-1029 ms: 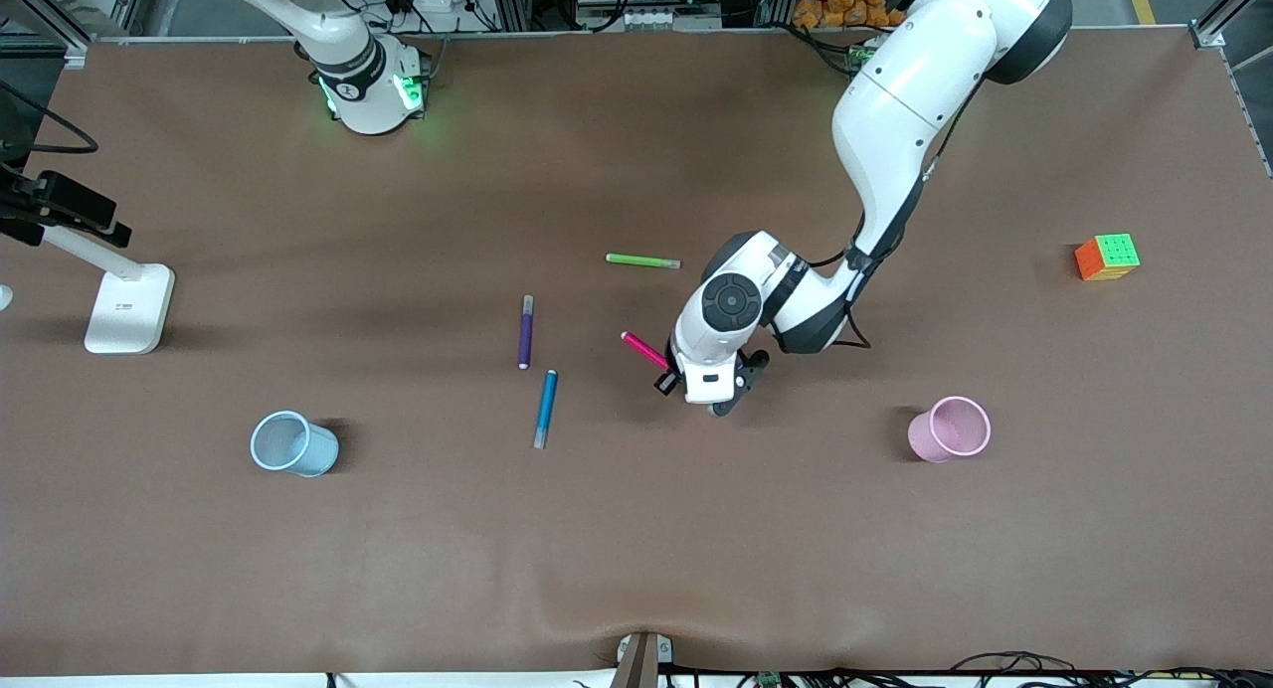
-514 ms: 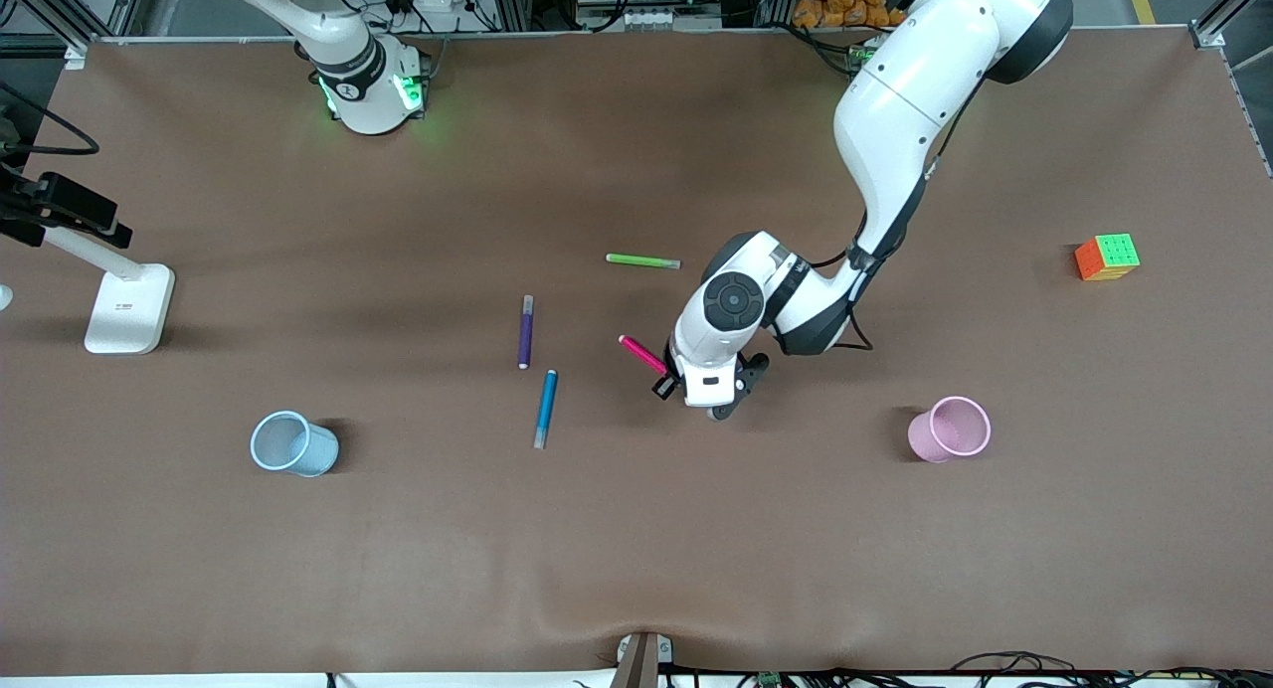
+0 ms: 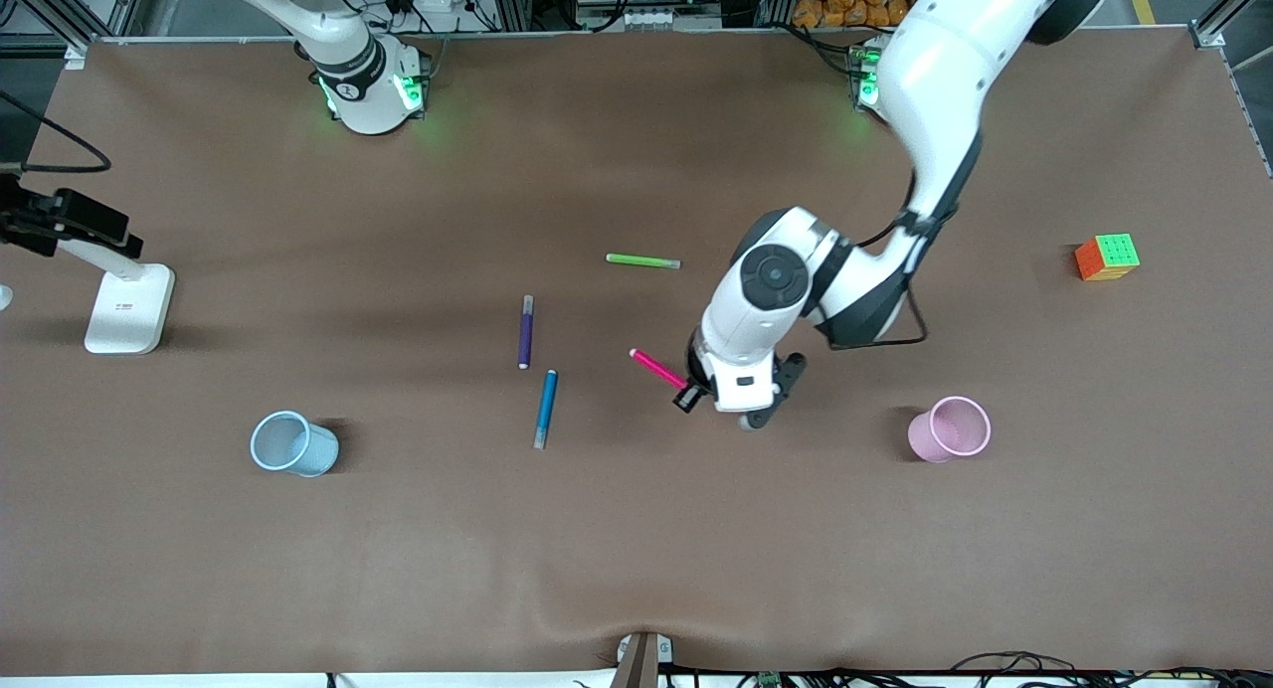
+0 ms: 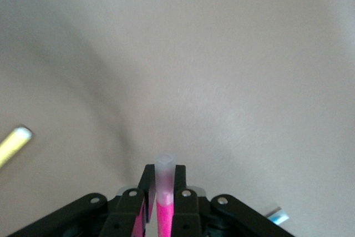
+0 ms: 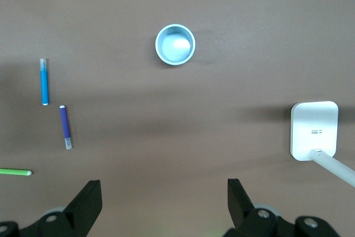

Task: Place pink and blue markers in matching cups
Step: 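Lift the pink marker with the left gripper toward the pink cup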

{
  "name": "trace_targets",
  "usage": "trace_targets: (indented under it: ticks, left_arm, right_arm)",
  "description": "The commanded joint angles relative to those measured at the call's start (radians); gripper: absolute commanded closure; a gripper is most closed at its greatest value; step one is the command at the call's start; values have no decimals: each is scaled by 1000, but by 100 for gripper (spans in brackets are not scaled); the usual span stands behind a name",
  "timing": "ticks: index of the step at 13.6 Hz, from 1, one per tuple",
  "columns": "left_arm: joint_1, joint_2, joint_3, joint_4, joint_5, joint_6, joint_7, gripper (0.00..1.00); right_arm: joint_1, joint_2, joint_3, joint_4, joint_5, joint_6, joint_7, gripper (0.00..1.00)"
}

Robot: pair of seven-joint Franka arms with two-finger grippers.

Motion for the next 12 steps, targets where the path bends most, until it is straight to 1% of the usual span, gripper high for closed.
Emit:
trace_targets:
  ticks: [1,3,6,7,9,11,12]
  left_arm:
    - [17,-105,8,-27,56,-83,-1,100]
    - [68,-158,5,-30,111,-151,38,100]
    - [106,-204,5,-32,112,-224,176,100]
    - [128,-216,5,-32,113,-238,207,100]
    - [139,-234,11,-33,112,-284,273,100]
    - [184,-236,18,-35,128,-288,286,100]
    - [206,-236,18,-42,157,-288,290,100]
  right_arm:
    - [11,49,-3,8,-10,8,3,0]
    - [11,156,-3,8,-9,35,-1,0]
    - [26,185,1,9,-6,55,-4,0]
    - [60,195,1,11,-4,84,2,0]
    - [135,218,1,9,0,146,15,0]
    - [160,247,2,9,28,189,75,0]
    - [184,262,2,9,72,207,113,0]
